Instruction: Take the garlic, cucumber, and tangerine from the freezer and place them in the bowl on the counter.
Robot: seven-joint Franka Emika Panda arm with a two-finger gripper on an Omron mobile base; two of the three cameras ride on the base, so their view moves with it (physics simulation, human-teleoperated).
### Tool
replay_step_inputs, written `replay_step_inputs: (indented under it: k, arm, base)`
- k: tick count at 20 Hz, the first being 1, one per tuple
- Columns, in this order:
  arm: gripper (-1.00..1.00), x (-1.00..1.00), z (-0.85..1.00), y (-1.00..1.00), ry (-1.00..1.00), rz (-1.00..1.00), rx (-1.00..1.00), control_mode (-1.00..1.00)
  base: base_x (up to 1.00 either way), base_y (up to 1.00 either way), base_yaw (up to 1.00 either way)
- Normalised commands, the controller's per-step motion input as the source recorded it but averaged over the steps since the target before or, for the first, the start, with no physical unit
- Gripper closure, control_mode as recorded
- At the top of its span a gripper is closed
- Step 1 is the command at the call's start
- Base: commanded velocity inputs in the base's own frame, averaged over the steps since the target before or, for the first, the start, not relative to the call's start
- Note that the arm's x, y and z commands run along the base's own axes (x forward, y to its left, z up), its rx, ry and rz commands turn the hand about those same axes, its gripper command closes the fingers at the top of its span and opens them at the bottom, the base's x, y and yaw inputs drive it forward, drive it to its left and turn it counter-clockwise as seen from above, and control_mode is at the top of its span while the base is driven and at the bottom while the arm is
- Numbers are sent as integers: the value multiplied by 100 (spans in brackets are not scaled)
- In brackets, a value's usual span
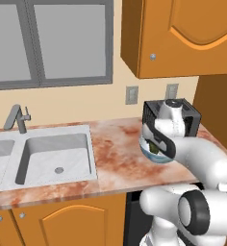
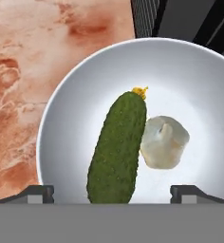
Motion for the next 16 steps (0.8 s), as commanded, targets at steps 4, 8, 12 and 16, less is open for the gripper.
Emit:
replay_step_inputs:
  k: [4,8,12,16]
  arm:
    - [-100,-52,71,6,0,0,-4,-100]
    - [-100,-59,75,9,-1,0,-3,-100]
    - [-100,-74,39,-12,-4,0,0,-100]
    - [-100,-20,44,30,0,0,-5,-100]
  base:
    - [0,0,0]
    - [0,0,0]
    - [0,0,0]
    - [0,0,0]
